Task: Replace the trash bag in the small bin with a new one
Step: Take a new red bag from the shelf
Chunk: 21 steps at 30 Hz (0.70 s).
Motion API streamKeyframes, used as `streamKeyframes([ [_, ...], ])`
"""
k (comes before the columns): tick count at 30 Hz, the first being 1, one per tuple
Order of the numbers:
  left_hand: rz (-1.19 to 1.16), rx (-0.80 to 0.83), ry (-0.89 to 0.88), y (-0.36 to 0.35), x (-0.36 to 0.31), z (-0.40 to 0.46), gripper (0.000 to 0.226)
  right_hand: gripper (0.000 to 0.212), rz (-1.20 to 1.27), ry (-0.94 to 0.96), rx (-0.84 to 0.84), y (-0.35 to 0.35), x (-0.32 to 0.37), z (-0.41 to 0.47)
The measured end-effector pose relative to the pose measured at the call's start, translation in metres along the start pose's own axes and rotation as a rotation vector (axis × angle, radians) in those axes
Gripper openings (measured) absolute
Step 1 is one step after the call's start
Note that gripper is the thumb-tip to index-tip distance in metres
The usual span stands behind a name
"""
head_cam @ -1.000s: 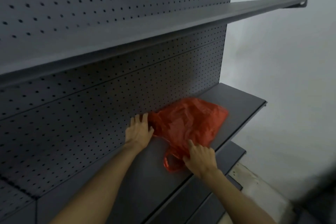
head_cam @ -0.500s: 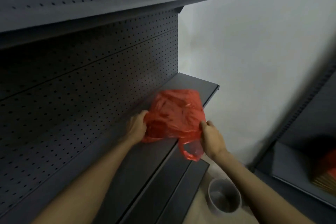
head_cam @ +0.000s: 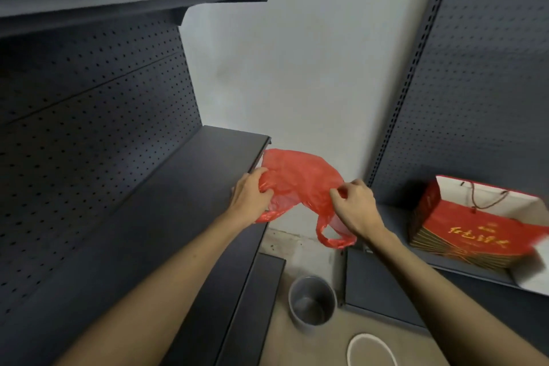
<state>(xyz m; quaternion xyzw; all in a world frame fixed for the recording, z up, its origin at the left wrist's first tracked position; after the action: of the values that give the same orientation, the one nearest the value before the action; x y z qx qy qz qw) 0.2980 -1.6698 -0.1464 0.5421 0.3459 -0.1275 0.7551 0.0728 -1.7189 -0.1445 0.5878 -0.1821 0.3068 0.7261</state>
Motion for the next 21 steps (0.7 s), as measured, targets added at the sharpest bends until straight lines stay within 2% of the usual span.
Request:
streamKeyframes([
  [2, 0.008, 0.037, -0.005, -0.019, -0.01, 0.002, 0.05, 0.041, -0.003, -0.039, -0.029, 0.004, -0.021, 0.002],
  [7, 0.032, 0.125, 0.027, -0.069, -0.017, 0.008, 0.048, 0.021, -0.068, -0.091, 0.018, -0.002, -0.078, 0.011],
  [13, 0.119, 0.183, 0.135, -0.134, -0.004, 0.01, 0.047, 0.033, -0.079, -0.133, 0.108, -0.034, -0.143, 0.028],
  [21, 0.181, 0.276, 0.213, -0.241, 0.052, 0.002, 0.042, 0.034, -0.059, -0.227, 0.217, -0.121, -0.235, 0.029],
])
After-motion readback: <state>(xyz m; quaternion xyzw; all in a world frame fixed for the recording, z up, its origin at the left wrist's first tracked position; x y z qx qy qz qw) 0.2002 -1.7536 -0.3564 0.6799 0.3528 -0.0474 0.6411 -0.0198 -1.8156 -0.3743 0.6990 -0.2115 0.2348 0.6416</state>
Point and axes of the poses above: each hand's wrist, its own z-axis towards the middle knuckle, its own y-axis out of the back of the hand, x = y × z, the point moved 1 cm from there along z, towards the middle knuckle, and after that the axes turned 5 degrees about -x, right-handed, at the moved point
